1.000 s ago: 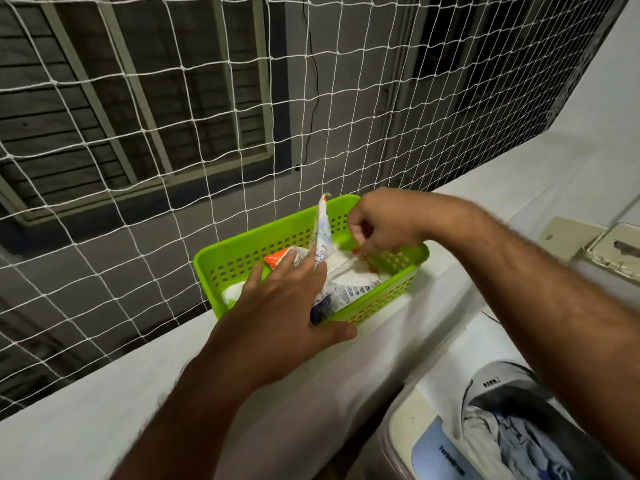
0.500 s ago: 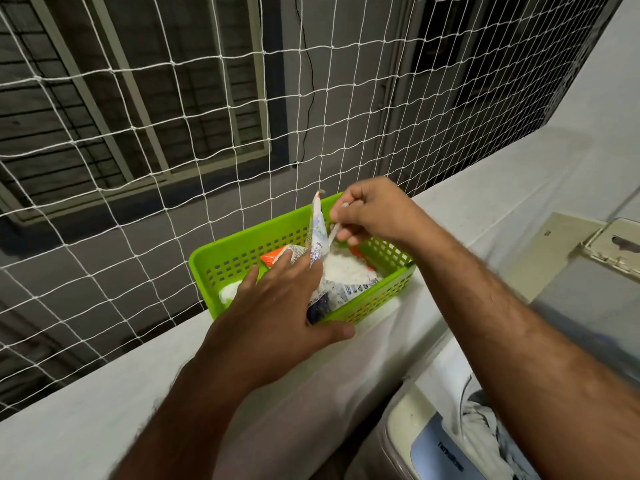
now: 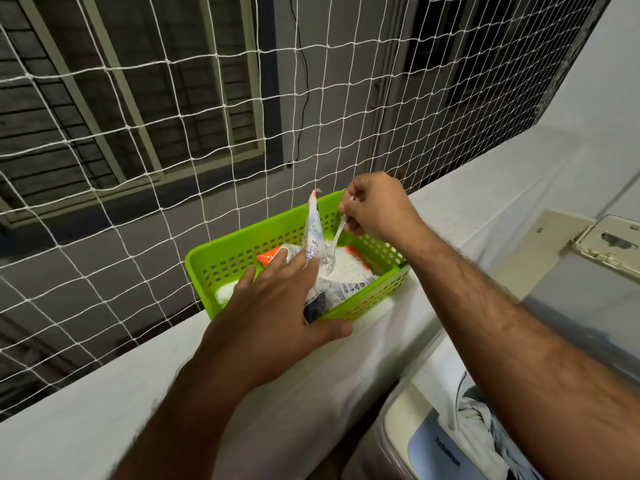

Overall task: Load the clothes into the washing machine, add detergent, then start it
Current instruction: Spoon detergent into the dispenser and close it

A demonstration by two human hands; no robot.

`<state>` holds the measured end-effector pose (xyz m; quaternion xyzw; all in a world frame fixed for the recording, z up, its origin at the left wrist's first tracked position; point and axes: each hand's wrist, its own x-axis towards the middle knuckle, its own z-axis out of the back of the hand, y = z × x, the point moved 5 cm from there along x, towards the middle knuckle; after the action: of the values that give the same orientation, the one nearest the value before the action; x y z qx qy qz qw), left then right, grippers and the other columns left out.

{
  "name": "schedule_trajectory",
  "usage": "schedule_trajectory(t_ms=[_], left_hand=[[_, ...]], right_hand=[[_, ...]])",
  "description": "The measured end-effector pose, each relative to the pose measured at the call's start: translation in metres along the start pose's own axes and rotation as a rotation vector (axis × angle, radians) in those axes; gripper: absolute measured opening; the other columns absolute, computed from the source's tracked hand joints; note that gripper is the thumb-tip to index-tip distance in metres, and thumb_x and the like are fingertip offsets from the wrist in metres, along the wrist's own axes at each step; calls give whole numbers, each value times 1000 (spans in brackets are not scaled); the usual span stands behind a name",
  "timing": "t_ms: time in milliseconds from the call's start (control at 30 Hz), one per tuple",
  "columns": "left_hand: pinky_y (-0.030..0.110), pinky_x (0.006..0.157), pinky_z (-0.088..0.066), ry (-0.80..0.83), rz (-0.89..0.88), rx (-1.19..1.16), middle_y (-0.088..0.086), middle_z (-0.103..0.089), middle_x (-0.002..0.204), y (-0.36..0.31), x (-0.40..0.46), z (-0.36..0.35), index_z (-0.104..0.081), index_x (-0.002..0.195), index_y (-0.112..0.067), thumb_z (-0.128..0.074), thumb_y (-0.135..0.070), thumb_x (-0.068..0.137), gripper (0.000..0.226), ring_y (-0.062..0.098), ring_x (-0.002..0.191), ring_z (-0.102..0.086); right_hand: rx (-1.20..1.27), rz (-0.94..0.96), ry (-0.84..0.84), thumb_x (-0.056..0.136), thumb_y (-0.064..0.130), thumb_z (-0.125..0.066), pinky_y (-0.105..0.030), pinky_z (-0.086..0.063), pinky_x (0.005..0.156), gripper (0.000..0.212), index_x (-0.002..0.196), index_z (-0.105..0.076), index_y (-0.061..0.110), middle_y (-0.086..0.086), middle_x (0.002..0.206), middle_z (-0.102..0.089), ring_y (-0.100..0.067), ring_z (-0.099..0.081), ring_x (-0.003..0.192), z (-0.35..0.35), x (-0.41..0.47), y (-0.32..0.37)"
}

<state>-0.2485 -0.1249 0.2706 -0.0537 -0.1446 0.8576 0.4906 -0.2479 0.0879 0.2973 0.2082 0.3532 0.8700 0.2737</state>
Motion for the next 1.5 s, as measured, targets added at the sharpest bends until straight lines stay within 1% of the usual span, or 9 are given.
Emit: schedule_trajectory(t_ms=[233, 400, 500, 867, 1067, 1200, 1300, 1400, 1500], left_hand=[[42, 119, -8, -10, -9, 9, -14, -7, 160, -1, 0, 1, -14, 150, -36, -36, -85, 68, 98, 8, 147, 2], [41, 118, -7, -10, -7, 4, -13, -7, 160, 0, 0, 1, -15, 151, -35, -36, -85, 68, 99, 8, 147, 2], [41, 118, -8, -13, -4, 0, -13, -8, 160, 1, -1, 1, -15, 151, -34, -37, -85, 68, 100, 8, 147, 1], [30, 114, -17, -63, 23, -106, -12, -2, 161, -4, -6, 13, -13, 150, -41, -55, -82, 60, 107, 9, 146, -9], [38, 115, -16, -104, 39, -112, -14, -2, 160, -16, -3, 24, -17, 149, -40, -42, -88, 50, 113, 10, 147, -9], [41, 117, -16, -170, -41, -103, -7, -8, 161, -48, 6, 29, -22, 149, -37, -47, -85, 61, 103, 12, 147, -9], [34, 118, -6, -190, -112, -97, -2, -13, 161, -76, 14, 29, -25, 149, -33, -50, -82, 65, 100, 14, 148, -9], [25, 114, 13, -189, -182, -74, -2, -13, 160, -108, 23, 24, -25, 149, -32, -35, -85, 63, 102, 14, 148, -8], [39, 120, -6, -138, -237, -120, -5, -10, 161, -145, 33, 3, -22, 150, -33, -34, -88, 68, 100, 12, 148, -4]], right_hand=[[107, -146, 241, 93, -1, -59, -58, -59, 71, 19, 75, -62, 6, -18, 62, -68, -45, -72, 73, -23, -12, -2], [198, -206, 350, 94, 0, -60, -30, -59, 50, 13, 82, -63, 2, -14, 59, -65, -14, -67, 46, -27, -18, 0], [221, -205, 353, 94, -1, -60, -29, -59, 50, 14, 81, -63, 3, -13, 58, -65, -14, -67, 47, -23, -19, 1], [380, -136, 80, 93, -4, -57, -27, -55, 45, 21, 74, -59, 5, -15, 61, -60, -11, -64, 43, 41, -16, -11], [490, -146, 5, 92, -4, -58, -27, -57, 47, 22, 73, -57, 7, -13, 62, -58, -11, -64, 43, 66, -23, -27], [578, -141, -53, 93, -3, -58, -23, -56, 45, 20, 75, -59, 6, -12, 64, -60, -10, -65, 45, 93, -31, -41], [612, -159, -115, 93, -1, -59, -25, -58, 49, 15, 79, -62, 4, -13, 66, -64, -13, -68, 50, 124, -40, -59], [614, -195, -204, 90, 1, -63, -26, -58, 52, 9, 82, -65, 3, -15, 70, -67, -17, -71, 56, 158, -55, -89], [621, -242, -288, 87, 1, -65, -29, -59, 54, 7, 80, -65, 2, -17, 70, -63, -20, -70, 56, 191, -79, -130]])
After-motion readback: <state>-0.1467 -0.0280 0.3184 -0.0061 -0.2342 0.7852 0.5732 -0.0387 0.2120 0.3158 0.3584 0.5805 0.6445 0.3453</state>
